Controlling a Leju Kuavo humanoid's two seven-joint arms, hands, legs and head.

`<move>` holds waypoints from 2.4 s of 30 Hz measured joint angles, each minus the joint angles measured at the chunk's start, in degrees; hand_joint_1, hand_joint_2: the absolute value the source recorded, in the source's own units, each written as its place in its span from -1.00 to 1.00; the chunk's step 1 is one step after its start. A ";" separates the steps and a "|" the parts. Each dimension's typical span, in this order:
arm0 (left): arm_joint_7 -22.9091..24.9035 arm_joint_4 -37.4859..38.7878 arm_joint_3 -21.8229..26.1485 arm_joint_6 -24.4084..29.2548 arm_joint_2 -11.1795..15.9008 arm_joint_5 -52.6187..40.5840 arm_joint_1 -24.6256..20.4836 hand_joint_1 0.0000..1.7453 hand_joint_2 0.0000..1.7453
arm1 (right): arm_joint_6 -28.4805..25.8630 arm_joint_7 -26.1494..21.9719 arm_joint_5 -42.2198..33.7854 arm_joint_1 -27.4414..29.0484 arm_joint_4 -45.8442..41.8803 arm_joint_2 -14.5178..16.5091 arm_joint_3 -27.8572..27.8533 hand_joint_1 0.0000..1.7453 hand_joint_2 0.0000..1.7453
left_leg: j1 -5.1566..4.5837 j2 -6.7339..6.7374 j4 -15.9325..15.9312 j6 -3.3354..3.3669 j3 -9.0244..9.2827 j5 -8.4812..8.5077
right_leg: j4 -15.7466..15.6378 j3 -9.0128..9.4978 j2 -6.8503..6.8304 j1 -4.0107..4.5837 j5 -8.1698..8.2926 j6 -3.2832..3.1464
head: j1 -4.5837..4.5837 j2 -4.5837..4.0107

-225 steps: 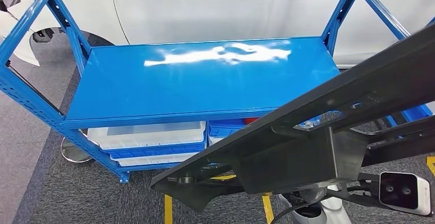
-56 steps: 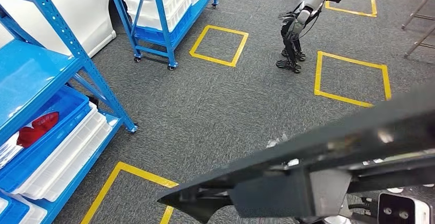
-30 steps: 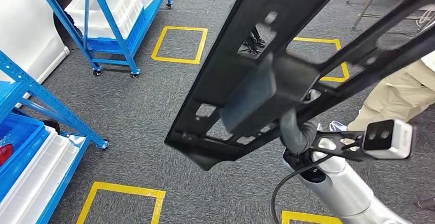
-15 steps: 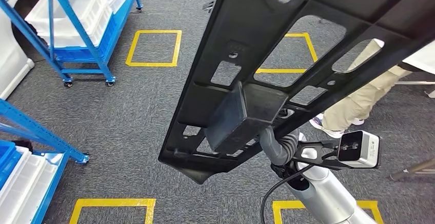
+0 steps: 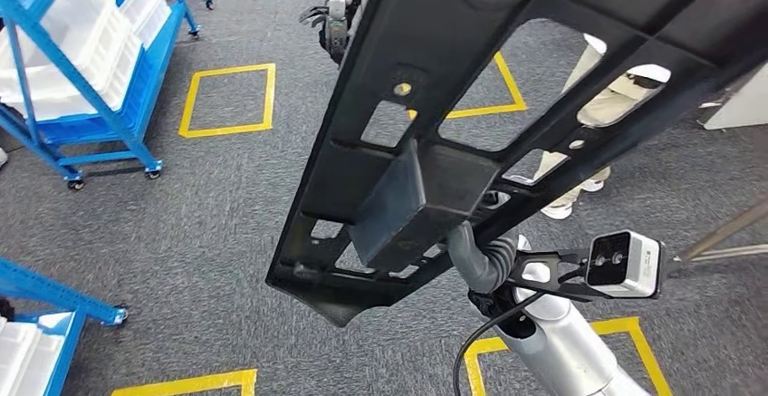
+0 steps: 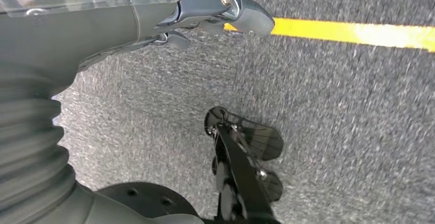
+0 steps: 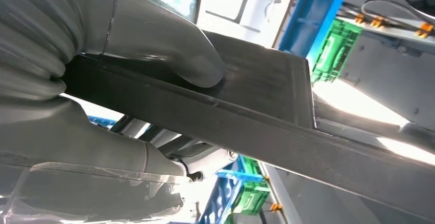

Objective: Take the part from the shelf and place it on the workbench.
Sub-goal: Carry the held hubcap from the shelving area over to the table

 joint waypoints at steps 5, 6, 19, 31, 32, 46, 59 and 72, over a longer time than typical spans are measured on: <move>0.01 0.01 -0.01 0.00 0.10 0.06 0.03 -1.00 1.00 | 0.29 0.36 0.37 0.29 -0.10 0.78 -0.38 1.00 1.00 | -0.04 -3.27 -15.15 1.17 6.40 8.34 | 0.37 -0.03 2.85 0.23 0.08 0.31 | 0.01 0.00; -0.02 0.02 -0.01 -0.01 0.14 0.07 -0.01 -1.00 1.00 | 0.39 0.47 0.43 0.35 -0.13 1.00 -0.50 1.00 1.00 | -0.12 -4.07 -17.34 1.39 7.35 8.90 | 0.39 -0.18 3.36 0.15 0.17 0.61 | 0.01 -0.01; -0.47 0.02 -0.03 -0.14 0.04 0.11 -0.22 -1.00 1.00 | 1.03 0.97 0.85 1.61 -0.88 1.44 -1.86 1.00 1.00 | -0.17 2.65 -18.87 2.57 7.92 9.29 | 5.73 -2.12 -3.35 -0.80 -2.30 3.20 | 0.29 0.01; 0.01 0.00 -0.03 -0.20 -0.07 0.78 -0.21 -1.00 1.00 | 4.17 1.92 0.38 1.84 -0.83 2.20 -4.78 1.00 1.00 | 0.31 0.02 -1.25 -0.18 0.35 0.89 | -0.08 0.61 0.07 -0.35 -0.51 0.43 | -0.08 0.00; 0.05 0.00 -0.03 -0.20 -0.07 0.84 -0.17 -1.00 1.00 | 4.33 1.97 0.42 1.95 -0.79 2.25 -4.90 1.00 1.00 | 0.31 -0.08 -2.81 -0.03 0.92 2.37 | -0.07 0.67 0.68 -0.30 -0.51 0.43 | -0.08 0.01; -0.11 0.04 -0.18 -0.70 0.01 0.76 -0.27 -1.00 1.00 | 5.54 1.71 1.74 3.32 -0.67 2.85 -6.68 1.00 1.00 | -0.13 1.14 -19.65 3.26 8.04 9.72 | 16.07 -7.40 -1.31 -0.51 -7.78 3.25 | 0.37 0.01; 0.20 0.02 -0.22 -0.46 -0.16 0.92 -0.44 -1.00 1.00 | 6.51 1.83 2.10 3.35 -0.79 3.88 -7.02 1.00 1.00 | -0.01 0.58 -7.72 0.19 3.75 2.29 | -0.90 1.12 -1.84 -0.45 -0.40 0.56 | 0.06 0.01; -0.37 0.04 -0.30 -0.50 -0.25 0.87 -0.51 -1.00 1.00 | 6.84 2.01 1.97 3.39 -0.85 4.12 -7.06 1.00 1.00 | 0.46 -1.88 -19.40 2.53 8.28 9.43 | 1.71 -0.84 2.02 -0.39 -1.38 2.99 | 0.25 0.01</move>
